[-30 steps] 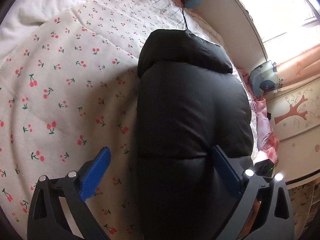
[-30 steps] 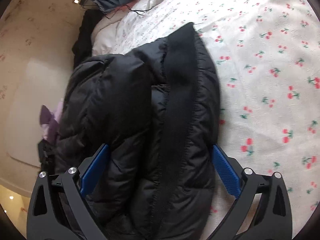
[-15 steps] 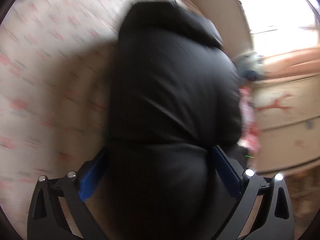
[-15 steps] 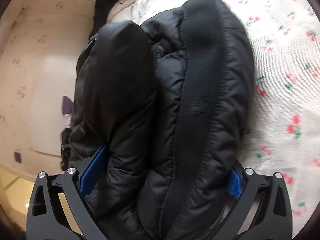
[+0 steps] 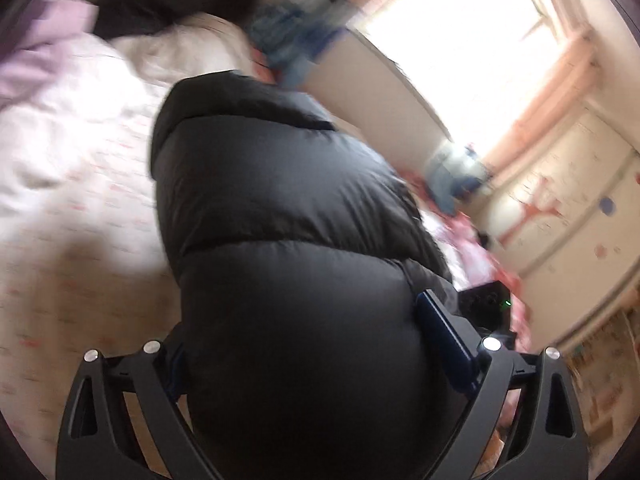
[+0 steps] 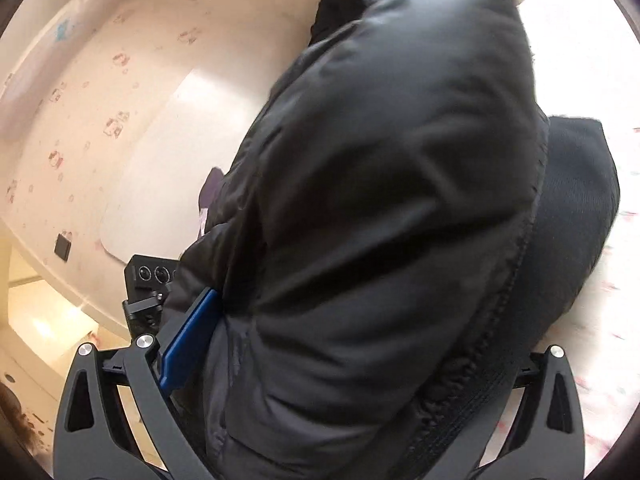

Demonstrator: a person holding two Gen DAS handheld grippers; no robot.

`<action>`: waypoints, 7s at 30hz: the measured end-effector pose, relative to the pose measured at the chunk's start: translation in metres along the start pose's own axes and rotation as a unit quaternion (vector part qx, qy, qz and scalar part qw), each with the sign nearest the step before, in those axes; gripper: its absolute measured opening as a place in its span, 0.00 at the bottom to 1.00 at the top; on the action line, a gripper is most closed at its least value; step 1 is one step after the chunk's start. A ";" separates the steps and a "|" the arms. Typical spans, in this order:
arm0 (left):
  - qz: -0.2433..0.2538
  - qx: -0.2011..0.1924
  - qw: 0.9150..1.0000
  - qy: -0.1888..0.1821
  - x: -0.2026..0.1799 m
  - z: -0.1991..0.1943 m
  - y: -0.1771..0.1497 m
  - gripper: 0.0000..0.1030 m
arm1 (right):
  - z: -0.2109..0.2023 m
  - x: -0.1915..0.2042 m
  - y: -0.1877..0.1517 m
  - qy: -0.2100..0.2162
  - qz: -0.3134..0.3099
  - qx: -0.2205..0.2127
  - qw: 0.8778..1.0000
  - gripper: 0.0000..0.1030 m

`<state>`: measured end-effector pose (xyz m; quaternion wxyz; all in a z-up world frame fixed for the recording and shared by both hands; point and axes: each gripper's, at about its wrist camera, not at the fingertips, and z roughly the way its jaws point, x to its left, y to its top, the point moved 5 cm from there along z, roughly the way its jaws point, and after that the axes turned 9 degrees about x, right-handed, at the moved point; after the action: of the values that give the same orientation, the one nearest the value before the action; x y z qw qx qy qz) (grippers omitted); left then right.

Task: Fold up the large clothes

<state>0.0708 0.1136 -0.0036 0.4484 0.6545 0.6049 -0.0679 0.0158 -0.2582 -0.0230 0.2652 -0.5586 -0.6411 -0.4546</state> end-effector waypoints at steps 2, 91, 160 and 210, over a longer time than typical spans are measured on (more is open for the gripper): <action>-0.042 0.039 0.996 0.073 0.045 0.005 -0.001 0.90 | 0.041 -0.023 -0.004 -0.065 0.020 0.052 0.996 0.94; 0.183 -0.081 0.907 0.371 -0.024 -0.004 -0.039 0.93 | 0.031 0.058 -0.053 -0.339 -0.106 -0.001 0.935 0.94; 0.110 0.013 0.932 0.345 -0.071 -0.115 -0.179 0.93 | -0.018 0.164 -0.169 -0.475 -0.118 -0.022 0.872 0.94; 0.080 0.050 0.929 0.357 -0.051 -0.102 -0.184 0.93 | -0.015 0.152 -0.172 -0.481 -0.119 -0.005 0.869 0.94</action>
<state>-0.1460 0.1197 -0.0038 0.1736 0.7030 0.6668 0.1762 -0.1867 -0.1932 0.0631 -0.1353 -0.6288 -0.7485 -0.1612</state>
